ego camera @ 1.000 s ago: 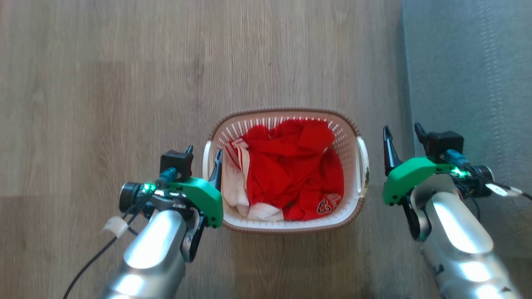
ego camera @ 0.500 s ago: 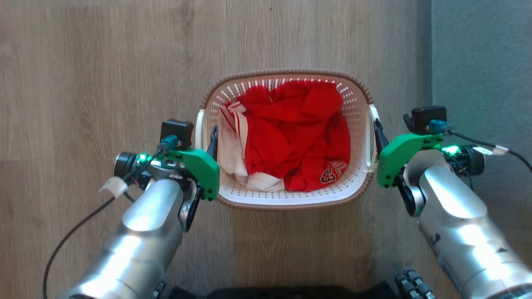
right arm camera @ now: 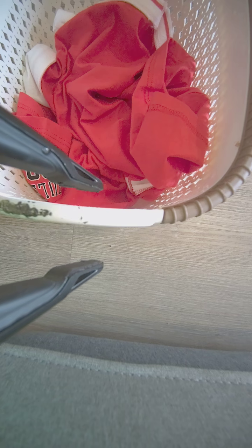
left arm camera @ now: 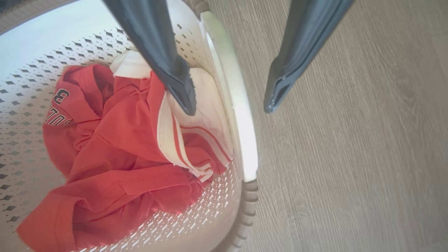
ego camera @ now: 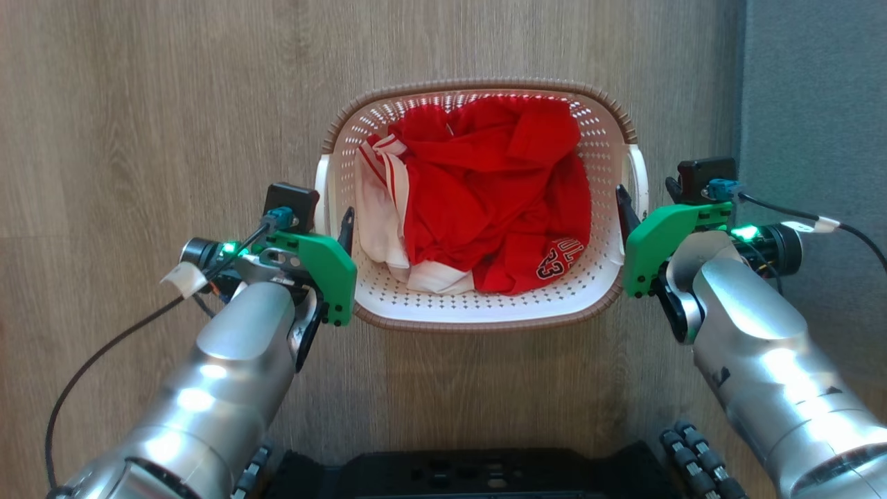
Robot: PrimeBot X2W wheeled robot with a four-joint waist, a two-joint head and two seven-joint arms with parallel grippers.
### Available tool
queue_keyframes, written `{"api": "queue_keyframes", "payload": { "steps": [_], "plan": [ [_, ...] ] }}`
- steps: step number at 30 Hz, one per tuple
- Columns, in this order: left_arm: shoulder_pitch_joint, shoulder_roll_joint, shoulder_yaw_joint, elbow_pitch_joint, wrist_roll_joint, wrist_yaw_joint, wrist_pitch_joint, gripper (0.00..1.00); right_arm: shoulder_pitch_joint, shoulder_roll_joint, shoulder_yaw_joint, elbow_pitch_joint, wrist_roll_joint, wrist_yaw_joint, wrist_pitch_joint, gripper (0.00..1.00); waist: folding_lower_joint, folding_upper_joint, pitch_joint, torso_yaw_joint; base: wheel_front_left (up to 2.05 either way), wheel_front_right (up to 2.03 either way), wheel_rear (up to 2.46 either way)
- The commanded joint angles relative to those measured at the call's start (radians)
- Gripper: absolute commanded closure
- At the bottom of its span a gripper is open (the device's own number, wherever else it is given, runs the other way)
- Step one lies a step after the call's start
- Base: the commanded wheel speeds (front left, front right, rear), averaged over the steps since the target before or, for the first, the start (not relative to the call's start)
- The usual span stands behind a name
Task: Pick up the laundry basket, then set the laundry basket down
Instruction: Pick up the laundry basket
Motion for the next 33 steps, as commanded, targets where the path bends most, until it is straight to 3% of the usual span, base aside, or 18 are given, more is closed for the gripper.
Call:
{"api": "queue_keyframes", "payload": {
  "steps": [1,21,33],
  "plan": [
    [-0.007,0.019,0.003,0.000,-0.015,-0.005,0.003,0.00,0.020,0.020,0.024,-0.001,0.012,0.007,0.002,0.00,-0.0001,-0.0001,0.007,0.000,0.00,0.00,0.00],
    [-0.106,0.019,-0.181,0.025,-0.171,0.017,0.134,0.00,-0.096,0.035,0.122,0.093,0.120,0.007,0.080,0.00,-0.0001,-0.0001,0.101,0.021,0.00,0.00,0.00],
    [-0.132,0.019,-0.266,0.018,-0.248,0.025,0.157,0.00,-0.127,0.040,0.155,0.134,0.154,0.007,0.085,0.00,-0.0001,-0.0001,0.123,0.030,0.00,0.00,0.00]
  ]
}}
